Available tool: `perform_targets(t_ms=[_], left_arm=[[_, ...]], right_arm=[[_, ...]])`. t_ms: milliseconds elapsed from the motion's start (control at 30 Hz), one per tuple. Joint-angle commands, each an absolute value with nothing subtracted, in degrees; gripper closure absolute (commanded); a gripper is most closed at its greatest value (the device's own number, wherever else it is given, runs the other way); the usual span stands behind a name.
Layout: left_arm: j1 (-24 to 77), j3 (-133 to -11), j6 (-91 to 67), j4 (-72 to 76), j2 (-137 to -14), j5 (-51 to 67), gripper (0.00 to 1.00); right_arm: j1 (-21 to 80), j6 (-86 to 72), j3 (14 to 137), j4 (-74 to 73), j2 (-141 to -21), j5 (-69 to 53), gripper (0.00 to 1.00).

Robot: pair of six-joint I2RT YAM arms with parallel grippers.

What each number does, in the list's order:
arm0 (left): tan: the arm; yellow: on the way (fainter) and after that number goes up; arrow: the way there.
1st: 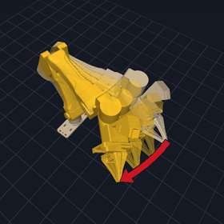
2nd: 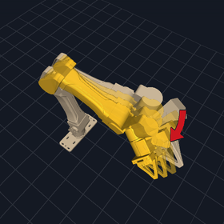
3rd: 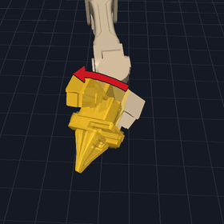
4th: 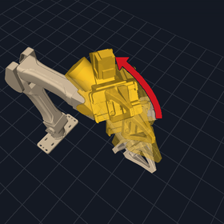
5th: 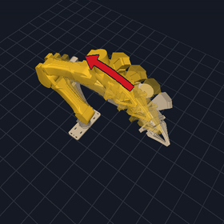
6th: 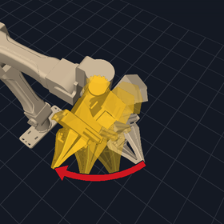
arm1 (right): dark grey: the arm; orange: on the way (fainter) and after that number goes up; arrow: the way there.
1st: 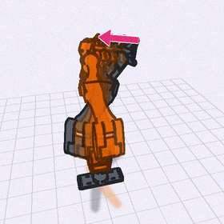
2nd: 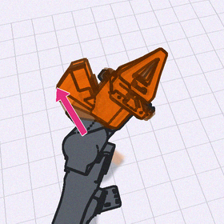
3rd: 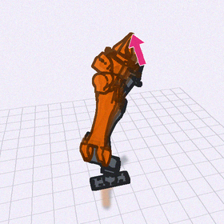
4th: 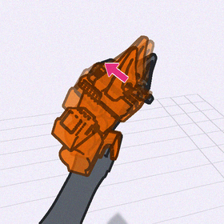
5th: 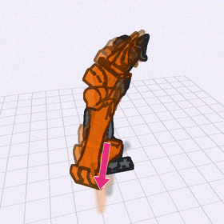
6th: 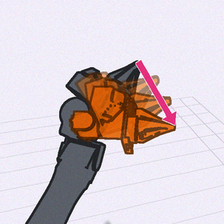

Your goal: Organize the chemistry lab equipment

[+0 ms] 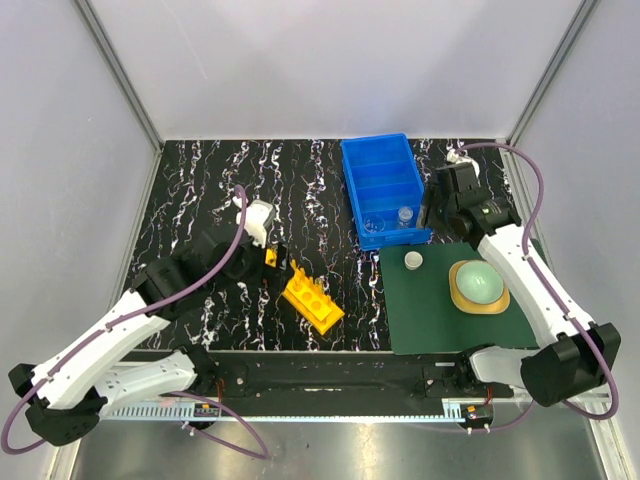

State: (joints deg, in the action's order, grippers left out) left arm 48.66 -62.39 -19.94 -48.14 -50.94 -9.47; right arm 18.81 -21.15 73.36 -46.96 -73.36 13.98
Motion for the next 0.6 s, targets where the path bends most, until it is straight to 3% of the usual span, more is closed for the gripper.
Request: perform_targets(t_ms=[0,233,567], left_arm=[[48.34,-64.43,-20.21,-47.72,-49.31,-10.37,0.01],[48.43,-63.46,-21.0,-47.64,-48.87,-9.93,0.01],[48.34,-61.44,-21.01,-47.37,-47.9,-10.46,0.01]], right_arm=[[19.16,-24.17,67.16,-44.74,-70.05,11.78,0.34],[19.16,-26.28,55.3,-38.77,-70.92,9.93,0.35],[18.99,-27.07,51.42,-31.83,-78.21,12.83,0.35]])
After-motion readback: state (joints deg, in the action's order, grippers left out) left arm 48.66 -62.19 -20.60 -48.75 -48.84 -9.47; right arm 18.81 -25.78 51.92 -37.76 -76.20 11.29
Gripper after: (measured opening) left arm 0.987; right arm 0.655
